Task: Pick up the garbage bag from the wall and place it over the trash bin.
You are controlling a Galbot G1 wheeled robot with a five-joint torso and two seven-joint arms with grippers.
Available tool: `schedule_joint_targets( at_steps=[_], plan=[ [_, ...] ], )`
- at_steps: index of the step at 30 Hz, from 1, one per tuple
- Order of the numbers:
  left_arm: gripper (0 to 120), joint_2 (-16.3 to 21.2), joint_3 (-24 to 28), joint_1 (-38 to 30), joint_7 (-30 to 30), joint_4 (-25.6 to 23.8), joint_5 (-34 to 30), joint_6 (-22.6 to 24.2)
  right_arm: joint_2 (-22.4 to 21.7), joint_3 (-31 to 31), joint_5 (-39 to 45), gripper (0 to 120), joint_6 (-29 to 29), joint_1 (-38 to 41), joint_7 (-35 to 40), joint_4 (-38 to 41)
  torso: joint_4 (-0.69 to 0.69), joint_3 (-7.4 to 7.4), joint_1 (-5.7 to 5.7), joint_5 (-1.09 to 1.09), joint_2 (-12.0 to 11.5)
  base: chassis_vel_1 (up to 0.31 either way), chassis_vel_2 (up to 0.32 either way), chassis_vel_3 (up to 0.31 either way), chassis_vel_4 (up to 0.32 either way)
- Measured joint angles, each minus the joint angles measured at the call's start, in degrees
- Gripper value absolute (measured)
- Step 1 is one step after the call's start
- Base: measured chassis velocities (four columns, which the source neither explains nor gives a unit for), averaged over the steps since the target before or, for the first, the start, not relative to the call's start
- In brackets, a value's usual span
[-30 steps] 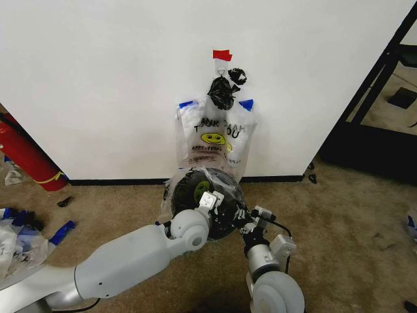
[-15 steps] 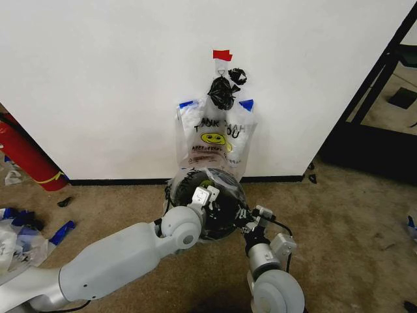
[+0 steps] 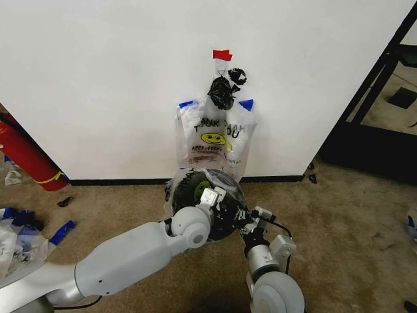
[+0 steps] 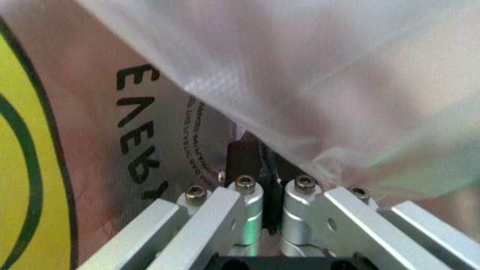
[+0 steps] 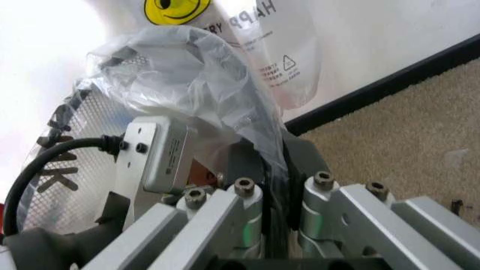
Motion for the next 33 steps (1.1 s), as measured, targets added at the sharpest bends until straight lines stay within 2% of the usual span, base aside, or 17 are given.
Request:
schedule_joint_targets(
  at_steps=[7,11,20,33],
  plan=[
    [0,1.7,-0.8,-0.7,0.1,-0.2,0.9,0.0,-0.2,0.0,0.0,1,0.0,0.3,0.0,-0.3,0.01,0.00,0.00,0.00,0.0,0.000,0.000,0.000,0.000],
    [0,0.9,0.6,-1.5,0.8,1.5,5.5,0.1,0.4,-0.9,-0.2,1,0.0,0.1,-0.1,-0.1,0.00,0.00,0.00,-0.01,0.0,0.000,0.000,0.000,0.000],
    [0,0.9,1.9,-2.2,1.6,3.8,8.2,0.2,0.4,-1.1,-0.7,1,0.1,-0.6,-0.2,0.4,0.00,0.00,0.00,0.00,0.0,0.000,0.000,0.000,0.000],
    [0,4.1,1.3,-1.5,1.4,-1.4,6.8,1.4,-0.1,-0.2,-0.9,1,0.3,0.4,-0.2,-0.3,0.01,0.00,0.00,0.00,0.0,0.000,0.000,0.000,0.000]
  ],
)
